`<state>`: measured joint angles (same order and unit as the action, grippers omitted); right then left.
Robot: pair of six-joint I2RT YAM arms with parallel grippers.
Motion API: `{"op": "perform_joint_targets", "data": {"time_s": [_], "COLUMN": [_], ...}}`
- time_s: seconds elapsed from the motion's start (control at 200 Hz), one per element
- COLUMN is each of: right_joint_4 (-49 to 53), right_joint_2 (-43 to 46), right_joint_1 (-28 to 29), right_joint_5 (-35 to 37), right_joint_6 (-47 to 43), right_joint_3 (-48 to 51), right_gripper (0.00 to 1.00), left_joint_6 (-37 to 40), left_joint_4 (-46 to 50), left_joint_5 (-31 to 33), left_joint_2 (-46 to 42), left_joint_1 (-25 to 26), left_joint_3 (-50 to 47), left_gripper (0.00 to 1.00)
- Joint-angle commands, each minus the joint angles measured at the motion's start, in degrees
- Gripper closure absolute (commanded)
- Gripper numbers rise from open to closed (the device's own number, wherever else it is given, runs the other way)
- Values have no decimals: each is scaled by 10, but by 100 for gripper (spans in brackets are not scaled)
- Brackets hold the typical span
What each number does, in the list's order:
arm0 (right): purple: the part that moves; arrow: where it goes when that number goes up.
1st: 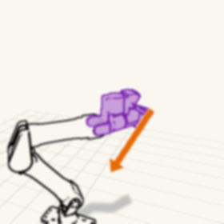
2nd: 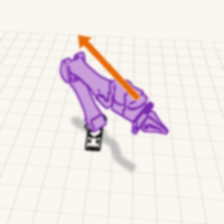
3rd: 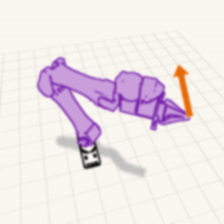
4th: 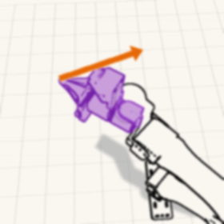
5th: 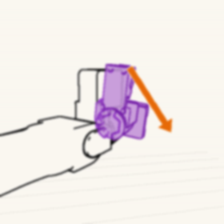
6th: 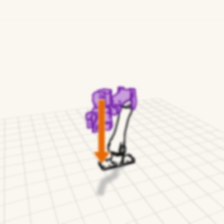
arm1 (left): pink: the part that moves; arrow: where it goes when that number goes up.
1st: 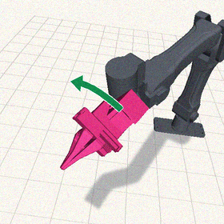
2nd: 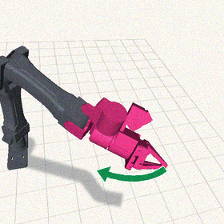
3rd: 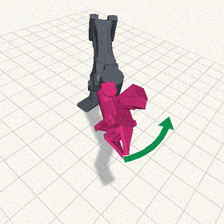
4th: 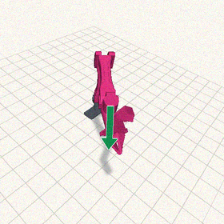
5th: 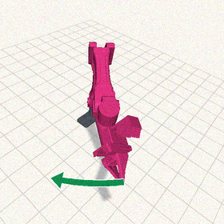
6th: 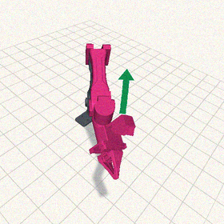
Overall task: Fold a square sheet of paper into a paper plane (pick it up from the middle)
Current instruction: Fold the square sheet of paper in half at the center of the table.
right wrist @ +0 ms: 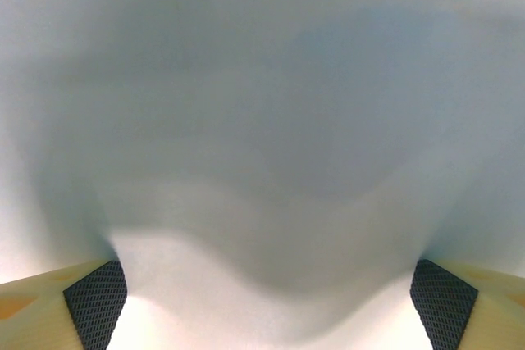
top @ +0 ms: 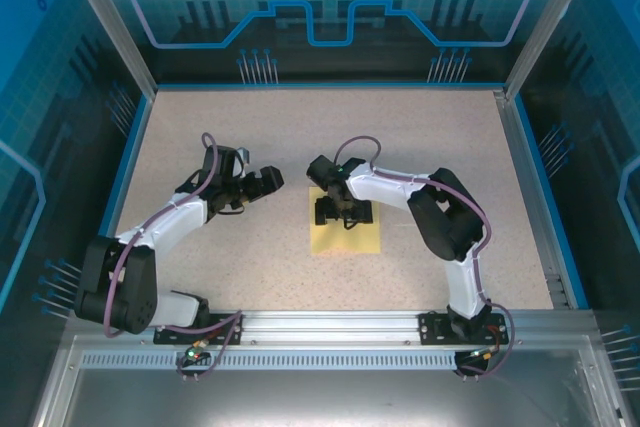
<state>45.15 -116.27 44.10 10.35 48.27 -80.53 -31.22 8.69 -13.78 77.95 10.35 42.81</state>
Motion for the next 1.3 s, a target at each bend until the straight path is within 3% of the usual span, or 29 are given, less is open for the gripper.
{"op": "perform_joint_targets", "data": {"time_s": [0.0, 0.155, 0.69, 1.155, 1.296], "right_joint_4": [39, 42, 23, 11, -3], "right_joint_2": [-9, 10, -74, -57, -32], "right_joint_1": [-7, -10, -33, -34, -34], "right_joint_5": [24, 44, -19, -31, -43], "right_joint_6": [-12, -27, -38, -42, -41], "right_joint_3": [-5, -30, -35, -18, -20], "right_gripper": [1, 1, 1, 11, 20], "left_joint_6": [-1, -1, -2, -4, -8], "left_joint_4": [-1, 1, 0, 0, 2], "left_joint_5": [4, 4, 4, 3, 3], "left_joint_2": [-3, -5, -5, -1, -2], "left_joint_1": [6, 5, 5, 5, 5], "left_joint_3": [-4, -5, -10, -9, -10], "left_gripper": [2, 2, 1, 1, 1]}}
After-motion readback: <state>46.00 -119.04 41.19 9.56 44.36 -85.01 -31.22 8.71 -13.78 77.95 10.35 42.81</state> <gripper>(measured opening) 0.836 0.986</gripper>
